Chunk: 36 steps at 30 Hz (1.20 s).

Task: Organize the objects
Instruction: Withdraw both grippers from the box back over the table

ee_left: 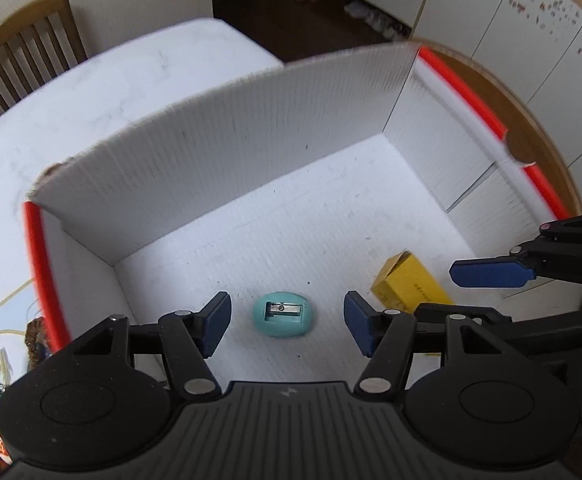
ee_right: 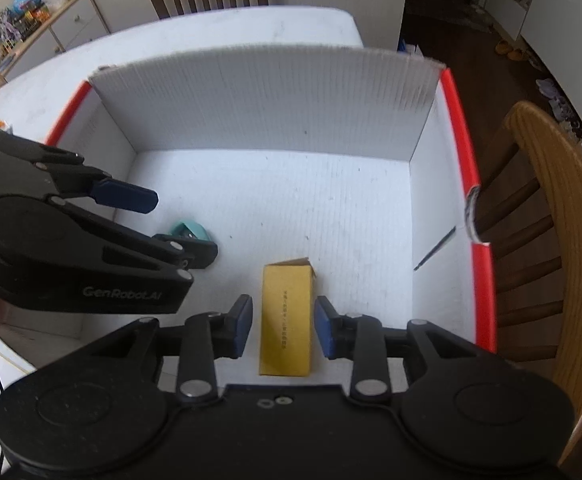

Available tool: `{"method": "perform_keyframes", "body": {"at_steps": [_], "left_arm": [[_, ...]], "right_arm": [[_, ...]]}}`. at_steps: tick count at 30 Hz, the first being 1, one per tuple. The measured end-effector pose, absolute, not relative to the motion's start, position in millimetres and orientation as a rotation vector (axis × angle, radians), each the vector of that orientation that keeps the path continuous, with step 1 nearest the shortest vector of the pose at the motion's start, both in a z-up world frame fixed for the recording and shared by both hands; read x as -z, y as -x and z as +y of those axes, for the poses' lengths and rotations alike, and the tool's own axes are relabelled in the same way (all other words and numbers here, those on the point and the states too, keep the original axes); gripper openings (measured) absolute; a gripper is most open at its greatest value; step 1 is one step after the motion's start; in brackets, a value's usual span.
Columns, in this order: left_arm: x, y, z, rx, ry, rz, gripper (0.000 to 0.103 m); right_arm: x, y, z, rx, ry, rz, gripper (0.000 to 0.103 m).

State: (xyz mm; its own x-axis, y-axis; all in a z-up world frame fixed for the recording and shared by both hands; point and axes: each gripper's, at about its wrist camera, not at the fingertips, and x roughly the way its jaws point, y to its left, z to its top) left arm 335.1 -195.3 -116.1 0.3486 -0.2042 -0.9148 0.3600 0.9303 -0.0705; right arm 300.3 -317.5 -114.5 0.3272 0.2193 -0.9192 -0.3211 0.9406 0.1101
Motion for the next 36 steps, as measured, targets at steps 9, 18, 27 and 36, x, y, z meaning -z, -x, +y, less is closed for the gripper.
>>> {"method": "perform_keyframes", "body": {"at_steps": [9, 18, 27, 36], "left_arm": [[83, -306, -172, 0.378, -0.116, 1.035, 0.062], [46, -265, -127, 0.383, -0.098, 0.928, 0.062], [28, -226, -76, 0.363, -0.087, 0.843, 0.065], [21, -198, -15, 0.307, -0.075, 0.79, 0.078]], "right_arm": [[89, -282, -320, -0.362, 0.044, 1.095, 0.041], [60, -258, -311, -0.394, -0.006, 1.025, 0.057], [35, -231, -281, -0.405, -0.041, 0.949, 0.074], [27, -210, -229, -0.427, -0.041, 0.895, 0.086]]}}
